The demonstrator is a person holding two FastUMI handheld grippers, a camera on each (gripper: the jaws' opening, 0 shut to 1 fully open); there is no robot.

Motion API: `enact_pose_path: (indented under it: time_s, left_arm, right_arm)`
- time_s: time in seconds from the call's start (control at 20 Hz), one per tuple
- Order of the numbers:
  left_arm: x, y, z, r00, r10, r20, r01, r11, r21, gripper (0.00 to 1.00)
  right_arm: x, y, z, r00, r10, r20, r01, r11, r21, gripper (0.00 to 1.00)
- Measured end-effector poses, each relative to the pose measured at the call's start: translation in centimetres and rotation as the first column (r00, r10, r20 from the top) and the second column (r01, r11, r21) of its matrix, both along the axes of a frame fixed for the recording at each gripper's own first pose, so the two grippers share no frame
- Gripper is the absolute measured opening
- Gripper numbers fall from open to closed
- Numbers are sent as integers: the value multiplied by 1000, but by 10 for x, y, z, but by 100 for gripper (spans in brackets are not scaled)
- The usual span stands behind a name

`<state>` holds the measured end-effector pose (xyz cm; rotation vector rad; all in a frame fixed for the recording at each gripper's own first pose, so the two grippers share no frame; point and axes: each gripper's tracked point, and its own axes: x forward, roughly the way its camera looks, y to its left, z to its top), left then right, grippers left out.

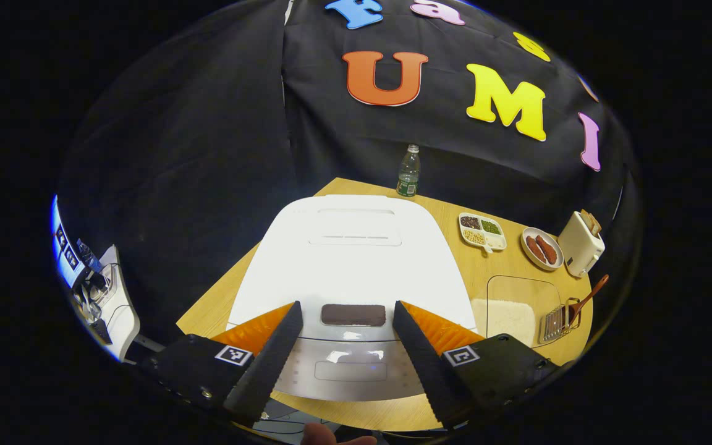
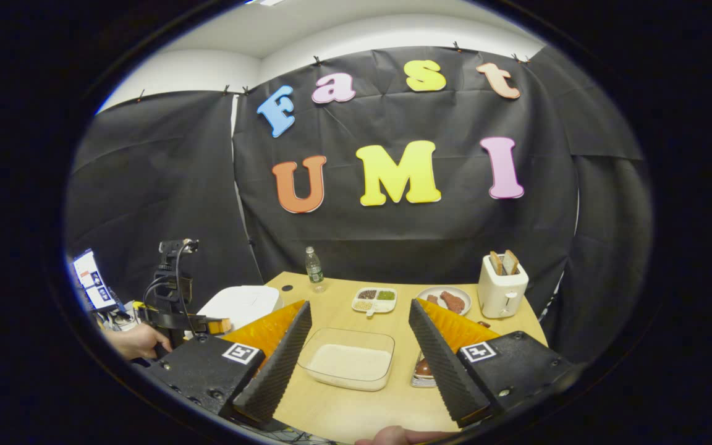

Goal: Close the left gripper, press the button to open the rice cooker; take a wooden spoon from the chopstick holder with the right hand, scoop a spoonful of rice and pour it into the rice cooker, then put the wooden spoon back into the chopstick holder.

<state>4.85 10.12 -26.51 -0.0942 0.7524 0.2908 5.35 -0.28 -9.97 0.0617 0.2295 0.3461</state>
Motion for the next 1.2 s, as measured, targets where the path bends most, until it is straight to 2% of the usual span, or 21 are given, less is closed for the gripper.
enact_pose_path:
  time_s: [0.15,0.3,0.45,0.6,0.8,1.2]
  left_arm:
    - [2,-3,13,999,11,48,-9,999,-46,95]
    - [12,-10,39,991,5,132,1,999,-47,95]
    - [15,-21,84,972,-34,235,43,999,-33,95]
    - [13,-32,139,930,-87,357,93,996,0,94]
    - [-3,-58,202,859,-128,496,144,990,5,95]
    - [-36,-93,283,733,-198,651,216,975,53,94]
  right_arm:
    - [-1,-2,6,1000,-15,24,15,1000,-14,100]
    - [0,-6,15,997,-56,52,56,998,-7,100]
    - [-1,-8,26,993,-90,82,90,996,3,99]
    - [-3,-10,42,987,-108,119,108,994,7,100]
    - [-9,-11,58,978,-139,154,139,990,16,99]
    - [-33,-5,92,953,-178,246,187,982,-13,99]
